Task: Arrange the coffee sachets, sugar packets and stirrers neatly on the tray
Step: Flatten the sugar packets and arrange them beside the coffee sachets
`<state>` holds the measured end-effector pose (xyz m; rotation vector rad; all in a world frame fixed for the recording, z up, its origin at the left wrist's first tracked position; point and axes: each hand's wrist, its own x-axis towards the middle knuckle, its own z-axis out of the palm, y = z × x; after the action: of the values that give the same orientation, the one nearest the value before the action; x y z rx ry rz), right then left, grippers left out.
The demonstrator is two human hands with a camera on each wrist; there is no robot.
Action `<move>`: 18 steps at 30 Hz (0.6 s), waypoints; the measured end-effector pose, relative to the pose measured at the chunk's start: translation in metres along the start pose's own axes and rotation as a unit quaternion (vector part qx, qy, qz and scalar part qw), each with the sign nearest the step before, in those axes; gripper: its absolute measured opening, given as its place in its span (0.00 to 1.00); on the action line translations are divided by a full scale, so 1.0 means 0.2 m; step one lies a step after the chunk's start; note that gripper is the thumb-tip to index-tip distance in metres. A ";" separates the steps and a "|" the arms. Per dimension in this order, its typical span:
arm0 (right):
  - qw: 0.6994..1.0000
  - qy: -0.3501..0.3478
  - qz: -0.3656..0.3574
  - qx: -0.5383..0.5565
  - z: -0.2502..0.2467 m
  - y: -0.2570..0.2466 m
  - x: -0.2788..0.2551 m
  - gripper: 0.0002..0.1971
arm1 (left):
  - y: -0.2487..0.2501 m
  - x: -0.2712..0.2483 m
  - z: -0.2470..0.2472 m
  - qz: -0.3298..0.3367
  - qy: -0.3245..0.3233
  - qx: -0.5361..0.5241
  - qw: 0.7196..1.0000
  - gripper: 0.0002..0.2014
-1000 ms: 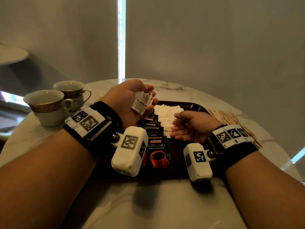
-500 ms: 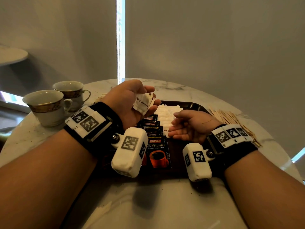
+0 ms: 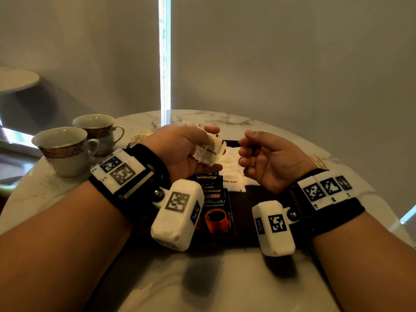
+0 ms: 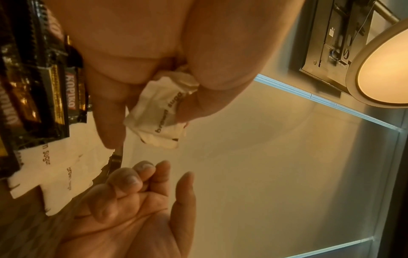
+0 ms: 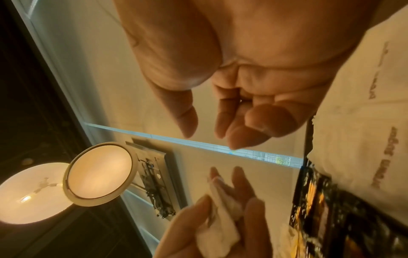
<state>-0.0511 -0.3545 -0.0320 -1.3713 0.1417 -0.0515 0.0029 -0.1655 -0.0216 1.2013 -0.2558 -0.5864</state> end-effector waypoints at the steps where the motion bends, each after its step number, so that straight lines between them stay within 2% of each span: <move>1: 1.000 -0.018 -0.004 -0.004 0.02 0.00 -0.01 0.13 | 0.00 0.00 0.00 0.002 0.003 0.008 1.000 0.13; 8: 0.997 -0.052 -0.016 -0.056 0.09 0.05 -0.01 0.16 | -0.02 0.01 -0.01 0.035 -0.025 0.014 0.999 0.16; 11: 0.998 -0.032 -0.034 -0.053 0.10 0.05 -0.02 0.06 | -0.02 0.01 -0.01 0.039 -0.058 0.024 0.997 0.17; 14: 0.998 -0.012 -0.037 -0.043 0.11 0.04 -0.03 0.05 | -0.02 0.00 -0.01 0.033 -0.041 0.033 0.998 0.20; 16: 0.999 0.002 -0.041 -0.033 0.11 0.03 -0.03 0.05 | -0.02 0.00 0.00 0.021 -0.032 0.030 0.999 0.16; 18: 0.999 0.013 -0.048 -0.019 0.10 0.04 -0.02 0.04 | -0.01 0.00 0.00 0.011 -0.017 0.013 1.000 0.08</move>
<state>-0.0531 -0.3327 -0.0348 -1.4148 0.0982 -0.1481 0.0022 -0.1666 -0.0227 1.2129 -0.3063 -0.5859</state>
